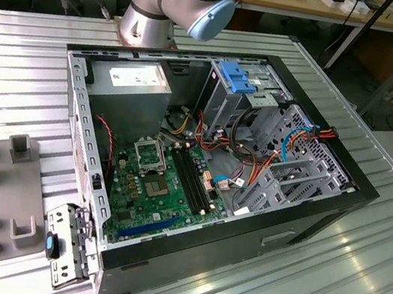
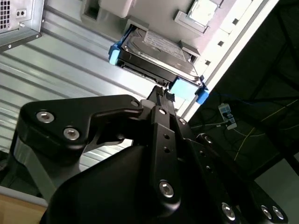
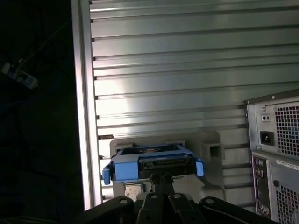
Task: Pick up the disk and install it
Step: 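Reach for the disk, then pick up the disk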
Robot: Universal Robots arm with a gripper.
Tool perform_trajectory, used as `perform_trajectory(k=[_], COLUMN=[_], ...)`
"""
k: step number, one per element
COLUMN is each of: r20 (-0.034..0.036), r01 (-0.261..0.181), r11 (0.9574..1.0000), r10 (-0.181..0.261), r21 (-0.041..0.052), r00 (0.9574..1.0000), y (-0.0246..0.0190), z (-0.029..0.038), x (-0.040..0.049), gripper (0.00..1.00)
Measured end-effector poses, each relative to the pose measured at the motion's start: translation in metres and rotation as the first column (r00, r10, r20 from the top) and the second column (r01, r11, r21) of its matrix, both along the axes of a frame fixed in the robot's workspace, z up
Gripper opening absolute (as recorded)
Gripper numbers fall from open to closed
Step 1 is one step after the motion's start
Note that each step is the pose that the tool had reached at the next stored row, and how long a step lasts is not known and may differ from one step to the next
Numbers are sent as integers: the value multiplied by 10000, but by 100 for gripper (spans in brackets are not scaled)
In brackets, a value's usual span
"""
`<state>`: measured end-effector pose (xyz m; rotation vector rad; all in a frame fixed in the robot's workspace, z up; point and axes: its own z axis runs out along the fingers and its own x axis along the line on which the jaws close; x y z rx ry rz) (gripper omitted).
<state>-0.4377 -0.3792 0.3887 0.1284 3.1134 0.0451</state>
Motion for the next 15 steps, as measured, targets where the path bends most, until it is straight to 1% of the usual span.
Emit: perform_trajectory(k=[1,3,4,5,15], r20=[0,0,0,1,1], r01=[4,15,18,18,12], r11=[10000,10000,10000,10000,10000], r10=[-4,-15,-18,-18,-12], r21=[0,0,1,1,1], r00=[10000,10000,10000,10000,10000], y=[10,34,40,40,41], z=[-2,-8,-10,-10,-10], x=[-47,-193,-241,-254,-262], gripper=[11,11,11,11,11])
